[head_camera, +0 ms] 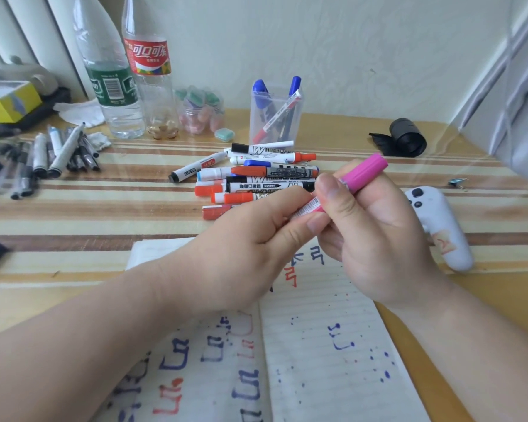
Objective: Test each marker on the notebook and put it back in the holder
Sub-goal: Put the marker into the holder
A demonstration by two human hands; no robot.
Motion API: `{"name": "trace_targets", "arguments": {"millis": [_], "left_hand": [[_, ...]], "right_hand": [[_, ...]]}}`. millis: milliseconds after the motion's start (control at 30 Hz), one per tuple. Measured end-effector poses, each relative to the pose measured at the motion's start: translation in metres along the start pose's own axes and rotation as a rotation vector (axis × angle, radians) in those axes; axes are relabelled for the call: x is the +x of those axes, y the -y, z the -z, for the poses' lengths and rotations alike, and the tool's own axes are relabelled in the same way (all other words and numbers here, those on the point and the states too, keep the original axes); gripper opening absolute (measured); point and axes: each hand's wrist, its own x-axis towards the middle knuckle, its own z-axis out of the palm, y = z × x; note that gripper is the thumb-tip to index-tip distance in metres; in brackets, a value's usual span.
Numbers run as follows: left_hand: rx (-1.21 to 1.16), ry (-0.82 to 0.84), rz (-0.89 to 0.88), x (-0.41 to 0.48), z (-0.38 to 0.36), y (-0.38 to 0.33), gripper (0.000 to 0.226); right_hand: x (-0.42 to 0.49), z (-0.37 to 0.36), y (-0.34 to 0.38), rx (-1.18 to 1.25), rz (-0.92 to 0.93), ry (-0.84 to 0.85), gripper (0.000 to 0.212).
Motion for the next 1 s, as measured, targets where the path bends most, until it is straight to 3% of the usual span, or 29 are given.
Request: {"name": "trace_targets", "arguments": {"millis": [133,233,333,433,533,600,767,867,933,1000], "left_hand": [[-0.193,0.069,0.068,0.003,0.005,0.002,0.046],[-0.341,0.110,0.223,-0.001,0.007,0.008,0.066],[-0.404,0.027,0.231,-0.003,0.001,0.018,0.084],[-0.511,-0.193,0.203,0.004,-0.003,0.031,0.065],[-0.463,-0.278,0.156,0.006,-0.003,0.037,0.042],[-0.439,-0.268,0.180,0.006,-0.002,0.038,0.024],[-0.309,-0.241,0.226,0.004,0.000,0.041,0.033],[-0.325,-0.233,0.211,0.005,-0.001,0.041,0.036],[-0.343,-0.221,0.204,0.006,-0.004,0.040,0.038],[-0.332,-0.218,0.201,0.007,-0.005,0.041,0.041]], "right_hand": [[-0.003,-0.003,0.002,-0.026,0.031,-0.012,0.035],[-0.001,-0.003,0.007,0.001,0.077,-0.006,0.026],[0.008,0.010,0.004,-0.031,0.077,-0.173,0.030],[0.017,0.033,-0.001,-0.060,0.099,-0.477,0.030],[0.018,0.051,0.000,-0.028,0.046,-0.568,0.032],[0.014,0.057,0.001,-0.104,-0.066,-0.488,0.036],[0.009,0.046,0.029,-0.325,-0.484,-0.149,0.051],[0.003,0.041,0.042,-0.420,-0.624,0.092,0.027],[-0.001,0.039,0.039,-0.437,-0.632,0.129,0.005],[-0.003,0.039,0.028,-0.441,-0.622,0.114,0.011]]}}
